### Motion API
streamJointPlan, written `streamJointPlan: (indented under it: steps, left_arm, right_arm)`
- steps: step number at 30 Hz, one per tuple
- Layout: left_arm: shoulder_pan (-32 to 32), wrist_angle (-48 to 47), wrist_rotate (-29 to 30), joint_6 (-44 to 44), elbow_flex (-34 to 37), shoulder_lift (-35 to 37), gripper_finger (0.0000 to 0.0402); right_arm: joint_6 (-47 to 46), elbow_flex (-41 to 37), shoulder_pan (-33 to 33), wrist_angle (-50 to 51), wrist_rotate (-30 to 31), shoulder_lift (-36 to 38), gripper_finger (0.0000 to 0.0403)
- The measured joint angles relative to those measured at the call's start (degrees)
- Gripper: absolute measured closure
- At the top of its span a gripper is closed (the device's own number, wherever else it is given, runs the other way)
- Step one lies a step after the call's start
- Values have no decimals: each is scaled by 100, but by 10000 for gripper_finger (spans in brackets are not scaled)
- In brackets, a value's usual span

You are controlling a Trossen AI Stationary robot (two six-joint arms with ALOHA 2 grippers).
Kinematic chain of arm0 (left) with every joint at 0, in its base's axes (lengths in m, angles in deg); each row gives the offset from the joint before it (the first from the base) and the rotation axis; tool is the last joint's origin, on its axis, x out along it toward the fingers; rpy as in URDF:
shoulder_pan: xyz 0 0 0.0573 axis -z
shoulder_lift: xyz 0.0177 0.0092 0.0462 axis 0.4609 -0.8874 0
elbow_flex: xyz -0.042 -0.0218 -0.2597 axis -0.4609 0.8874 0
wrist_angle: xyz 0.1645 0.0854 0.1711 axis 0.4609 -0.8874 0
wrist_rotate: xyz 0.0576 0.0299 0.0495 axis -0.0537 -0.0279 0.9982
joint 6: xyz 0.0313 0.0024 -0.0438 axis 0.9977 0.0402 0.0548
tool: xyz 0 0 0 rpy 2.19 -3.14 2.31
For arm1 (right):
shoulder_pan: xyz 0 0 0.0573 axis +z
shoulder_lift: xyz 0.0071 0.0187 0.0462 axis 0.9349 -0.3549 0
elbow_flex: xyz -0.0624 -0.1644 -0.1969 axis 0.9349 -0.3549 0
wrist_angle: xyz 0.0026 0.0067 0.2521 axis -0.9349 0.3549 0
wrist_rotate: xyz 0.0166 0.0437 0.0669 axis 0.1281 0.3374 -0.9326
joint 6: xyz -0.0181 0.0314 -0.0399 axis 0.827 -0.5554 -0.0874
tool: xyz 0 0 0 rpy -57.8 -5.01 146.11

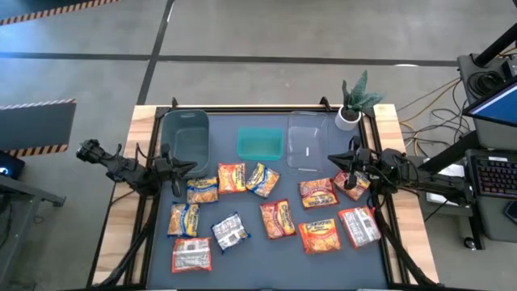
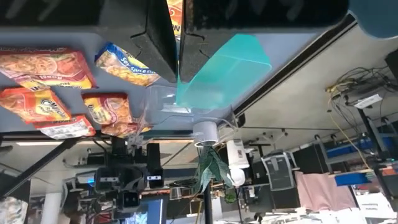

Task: Sort Maruchan noodles
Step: Put the orange noodle pack into the transparent bin

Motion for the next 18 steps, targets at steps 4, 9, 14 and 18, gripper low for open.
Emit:
streamJointPlan:
  steps: [4, 9, 14, 18]
  left_arm:
    - [0, 11, 0, -8, 0, -2, 402]
    - [0, 628, -2, -1303, 0, -2, 402]
    - [0, 1637, 0, -1779, 0, -1, 402]
    - [0, 2157, 0, -1694, 0, -13, 402]
  right_arm:
    - [-2345, 0, 1, -37, 3, -1, 394]
    - [-3387, 0, 13, -324, 413, -12, 394]
    - [-3522, 0, 172, -1731, 304, -325, 394]
    - [-3323, 0, 325, -2979, 296, -884, 394]
